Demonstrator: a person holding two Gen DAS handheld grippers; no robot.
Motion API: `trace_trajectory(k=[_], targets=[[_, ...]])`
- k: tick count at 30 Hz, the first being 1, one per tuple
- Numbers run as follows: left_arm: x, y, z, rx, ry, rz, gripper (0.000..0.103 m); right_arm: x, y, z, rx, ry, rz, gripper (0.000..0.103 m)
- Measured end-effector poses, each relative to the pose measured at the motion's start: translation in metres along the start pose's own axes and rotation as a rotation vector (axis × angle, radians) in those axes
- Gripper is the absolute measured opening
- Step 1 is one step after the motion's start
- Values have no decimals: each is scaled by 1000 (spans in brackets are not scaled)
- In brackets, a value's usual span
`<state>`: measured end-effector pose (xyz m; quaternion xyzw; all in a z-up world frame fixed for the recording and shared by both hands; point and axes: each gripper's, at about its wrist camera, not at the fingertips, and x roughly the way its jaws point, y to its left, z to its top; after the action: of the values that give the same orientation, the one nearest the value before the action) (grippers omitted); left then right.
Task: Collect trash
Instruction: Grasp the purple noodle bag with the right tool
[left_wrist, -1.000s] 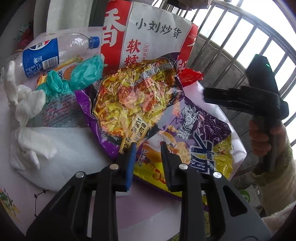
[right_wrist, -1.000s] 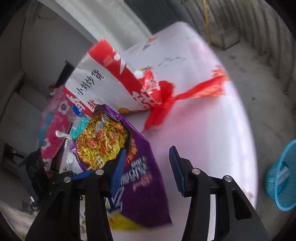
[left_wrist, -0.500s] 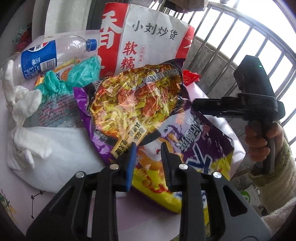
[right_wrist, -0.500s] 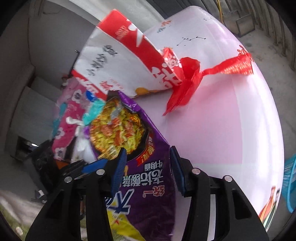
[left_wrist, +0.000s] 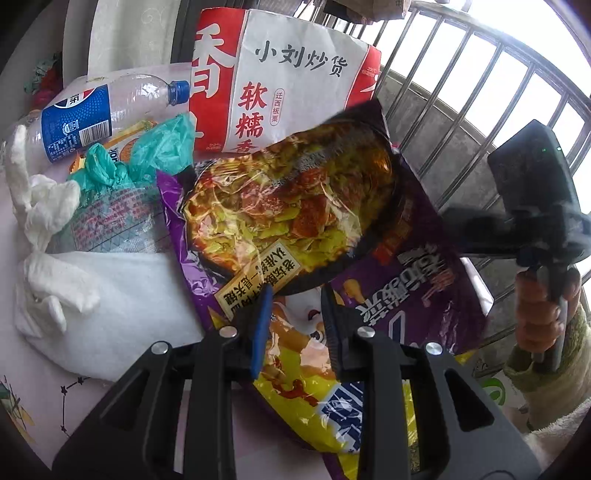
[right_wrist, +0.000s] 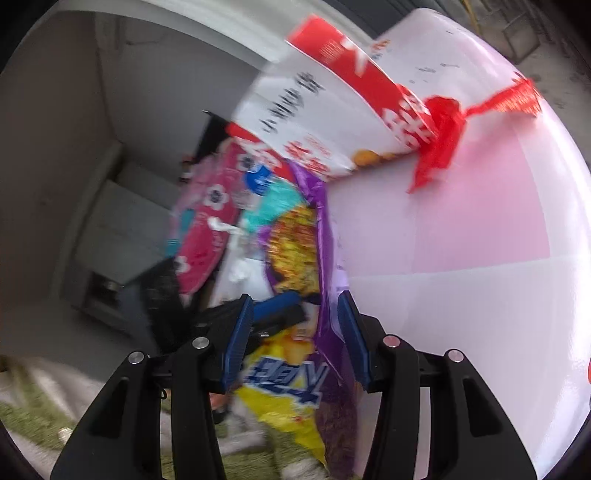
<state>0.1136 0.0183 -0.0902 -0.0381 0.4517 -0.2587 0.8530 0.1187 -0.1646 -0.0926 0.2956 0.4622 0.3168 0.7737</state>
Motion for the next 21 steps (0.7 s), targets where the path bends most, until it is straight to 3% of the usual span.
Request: trace_trajectory(k=[8,16,21], targets=[[-1,-5,-3,-1,-4,1,25,15,12,-1,-48,2,-156,43],[-3,-5,-4,-3,-12,6,25,24,24,-9,-115,-4,-329,11],[-12,0,-5,-23,-29,-3,25,21,31,-13,-163,-31,-420,5]])
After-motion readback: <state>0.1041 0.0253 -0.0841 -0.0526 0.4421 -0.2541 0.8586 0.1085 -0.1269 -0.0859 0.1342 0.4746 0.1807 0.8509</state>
